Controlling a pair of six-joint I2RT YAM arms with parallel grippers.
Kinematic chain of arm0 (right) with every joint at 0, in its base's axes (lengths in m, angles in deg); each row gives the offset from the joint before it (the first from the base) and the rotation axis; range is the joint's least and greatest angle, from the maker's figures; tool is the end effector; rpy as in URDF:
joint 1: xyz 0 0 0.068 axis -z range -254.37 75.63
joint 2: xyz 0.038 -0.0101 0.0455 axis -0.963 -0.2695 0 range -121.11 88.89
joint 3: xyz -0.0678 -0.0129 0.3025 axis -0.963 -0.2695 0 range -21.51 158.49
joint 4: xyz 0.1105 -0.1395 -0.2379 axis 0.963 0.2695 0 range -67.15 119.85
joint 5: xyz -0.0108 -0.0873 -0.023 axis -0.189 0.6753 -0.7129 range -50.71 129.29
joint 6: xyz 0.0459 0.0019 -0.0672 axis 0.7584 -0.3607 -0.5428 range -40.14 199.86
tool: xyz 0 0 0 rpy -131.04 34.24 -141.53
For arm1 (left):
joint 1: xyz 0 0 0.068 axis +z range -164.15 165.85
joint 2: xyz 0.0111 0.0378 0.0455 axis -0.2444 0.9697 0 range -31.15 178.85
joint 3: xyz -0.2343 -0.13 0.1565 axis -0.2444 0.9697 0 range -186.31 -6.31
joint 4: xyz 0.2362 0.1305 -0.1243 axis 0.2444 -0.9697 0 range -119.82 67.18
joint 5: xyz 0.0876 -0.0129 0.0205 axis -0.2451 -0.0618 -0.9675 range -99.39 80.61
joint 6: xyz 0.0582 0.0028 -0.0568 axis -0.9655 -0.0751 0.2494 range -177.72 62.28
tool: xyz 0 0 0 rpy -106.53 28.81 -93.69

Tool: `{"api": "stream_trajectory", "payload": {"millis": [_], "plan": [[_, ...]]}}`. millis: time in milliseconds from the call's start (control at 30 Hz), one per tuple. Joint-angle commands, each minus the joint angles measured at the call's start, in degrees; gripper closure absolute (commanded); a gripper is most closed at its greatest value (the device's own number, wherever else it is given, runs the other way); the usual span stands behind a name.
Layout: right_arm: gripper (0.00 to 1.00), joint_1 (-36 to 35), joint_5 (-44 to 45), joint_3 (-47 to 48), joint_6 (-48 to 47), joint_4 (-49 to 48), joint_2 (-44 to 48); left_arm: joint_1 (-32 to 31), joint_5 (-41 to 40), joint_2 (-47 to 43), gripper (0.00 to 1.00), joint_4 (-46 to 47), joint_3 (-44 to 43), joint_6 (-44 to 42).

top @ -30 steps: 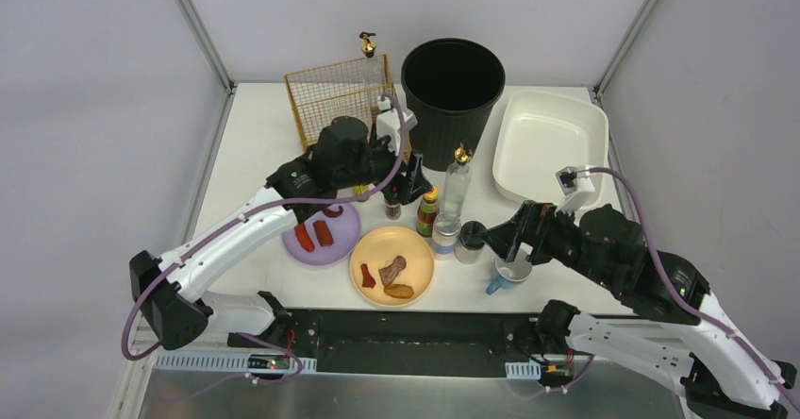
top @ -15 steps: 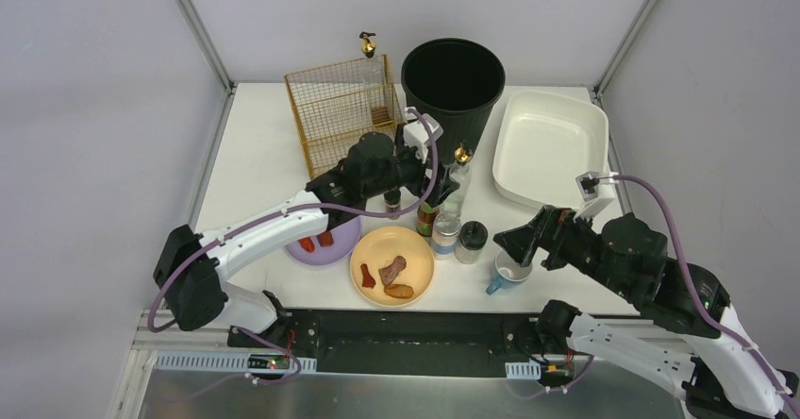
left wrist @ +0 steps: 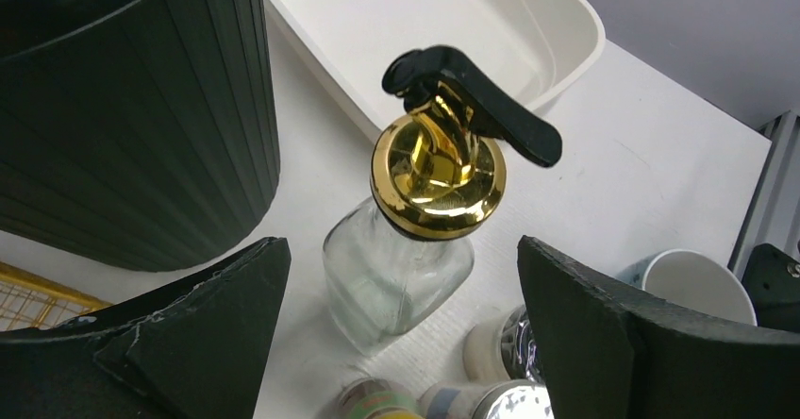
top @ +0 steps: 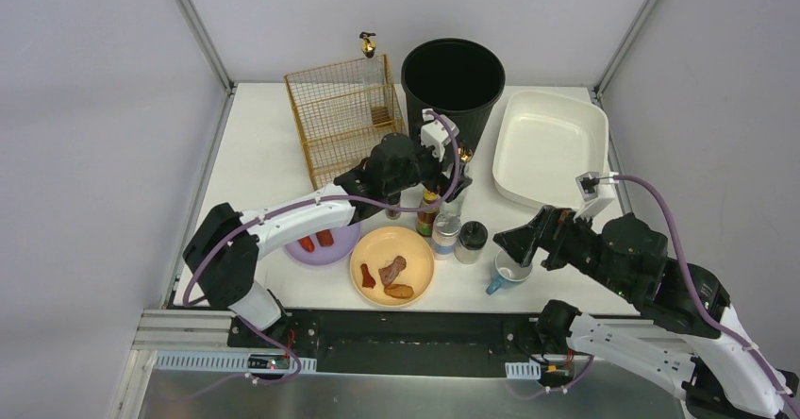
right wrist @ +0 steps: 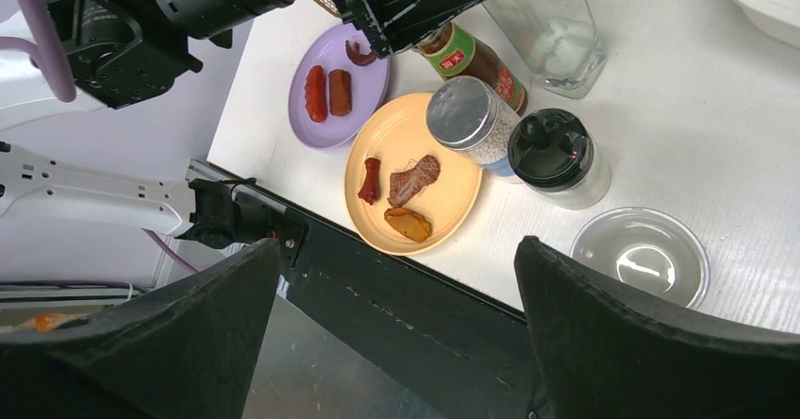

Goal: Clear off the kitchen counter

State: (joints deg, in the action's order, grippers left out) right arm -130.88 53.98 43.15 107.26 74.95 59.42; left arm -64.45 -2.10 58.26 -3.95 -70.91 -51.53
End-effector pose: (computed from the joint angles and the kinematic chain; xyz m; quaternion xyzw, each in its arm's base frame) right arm 0.0641 0.0645 0.4329 -0.1265 0.7904 0.3184 0.5079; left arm 0.2754 -0.3457 0.3370 0.3178 0.6710 -0.3578 0.5663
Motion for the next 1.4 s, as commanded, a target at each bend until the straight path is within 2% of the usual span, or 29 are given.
{"api": "stream_trajectory", "payload": {"millis": [0, 167, 367, 567, 767, 967, 1000, 1367], "plan": [[0.01, -0.3, -0.4, 0.1, -0.1, -2.3, -0.6, -0.4, -0.4, 1.2, 0.07, 8.4, -2.5, 0.4], [0.01, -0.3, -0.8, -0.4, -0.2, -2.9, -0.6, -0.4, -1.0, 2.6, 0.10, 13.3, -1.5, 1.3], [0.01, -0.3, -1.0, -1.0, -0.3, -3.1, -0.5, -0.4, -0.7, 4.5, 0.20, 16.7, -1.5, 2.6], [0.01, -0.3, -1.3, -1.1, -0.2, -3.3, -0.6, -0.5, 0.1, 5.8, 0.37, 18.7, -1.2, 3.8], [0.01, -0.3, -1.4, -1.4, -0.1, -3.4, -0.3, -0.5, 0.9, 5.9, 0.67, 18.9, -0.8, 4.0], [0.01, -0.3, -1.4, -1.9, 0.3, -3.7, 0.1, -0.4, 1.6, 5.6, 0.91, 18.9, -0.8, 3.9], [0.01, -0.3, -1.3, -1.9, 0.3, -3.7, 0.1, -0.5, 1.4, 5.4, 1.00, 18.9, -0.8, 3.8], [0.01, -0.3, -1.2, -1.7, 0.5, -3.9, 0.3, -0.5, 1.9, 2.0, 1.00, 14.7, -6.8, 0.6]]}}
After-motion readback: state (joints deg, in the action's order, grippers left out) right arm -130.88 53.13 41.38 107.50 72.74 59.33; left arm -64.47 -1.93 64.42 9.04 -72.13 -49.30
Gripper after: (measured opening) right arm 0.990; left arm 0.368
